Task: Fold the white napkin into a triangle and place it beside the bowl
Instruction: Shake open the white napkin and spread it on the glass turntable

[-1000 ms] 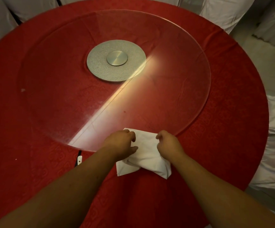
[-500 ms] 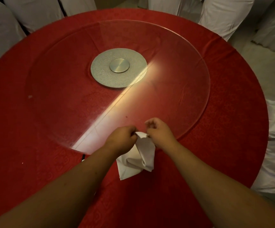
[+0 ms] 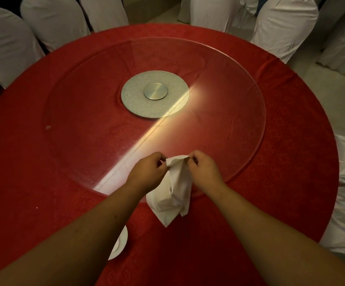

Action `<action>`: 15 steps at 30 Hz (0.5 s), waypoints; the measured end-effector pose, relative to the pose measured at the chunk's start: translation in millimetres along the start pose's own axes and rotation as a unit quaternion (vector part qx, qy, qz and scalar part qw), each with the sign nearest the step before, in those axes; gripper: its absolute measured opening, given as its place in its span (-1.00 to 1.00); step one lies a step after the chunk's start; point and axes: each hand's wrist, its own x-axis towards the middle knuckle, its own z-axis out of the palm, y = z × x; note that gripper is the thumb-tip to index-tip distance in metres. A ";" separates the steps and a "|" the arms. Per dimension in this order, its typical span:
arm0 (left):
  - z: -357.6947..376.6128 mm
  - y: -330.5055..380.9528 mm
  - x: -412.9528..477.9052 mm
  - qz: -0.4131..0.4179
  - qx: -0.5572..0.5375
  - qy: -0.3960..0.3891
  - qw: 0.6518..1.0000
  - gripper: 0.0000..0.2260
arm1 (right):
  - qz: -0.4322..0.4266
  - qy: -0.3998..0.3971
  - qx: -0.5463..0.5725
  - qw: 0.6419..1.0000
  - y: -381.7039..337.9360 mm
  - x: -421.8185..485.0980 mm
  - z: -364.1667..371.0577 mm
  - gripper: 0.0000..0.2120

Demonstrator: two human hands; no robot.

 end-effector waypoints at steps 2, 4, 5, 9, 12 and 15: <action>-8.9 7.6 -1.5 0.015 0.001 0.020 1.000 -0.80 | -0.021 0.032 0.005 0.999 -17.1 6.1 -11.1 -0.84; -20.0 18.6 -1.3 0.026 -0.004 0.065 0.998 -0.74 | -0.044 0.068 0.014 0.997 -36.8 12.9 -23.5 -0.84; -26.4 25.3 -0.2 0.033 -0.002 0.100 0.994 -0.75 | -0.054 0.090 0.022 0.994 -47.7 16.4 -30.1 -0.84; -61.3 59.1 3.8 0.066 -0.044 0.246 0.966 -0.75 | -0.094 0.197 0.060 0.974 -96.3 29.3 -59.0 -0.87; -85.9 88.9 5.8 0.084 -0.120 0.269 0.952 -0.61 | -0.138 0.252 0.078 0.955 -124.3 28.7 -70.5 -0.86; -96.4 110.0 8.6 0.053 -0.279 0.129 0.950 -0.60 | -0.170 0.181 0.081 0.965 -132.3 21.2 -58.6 -0.85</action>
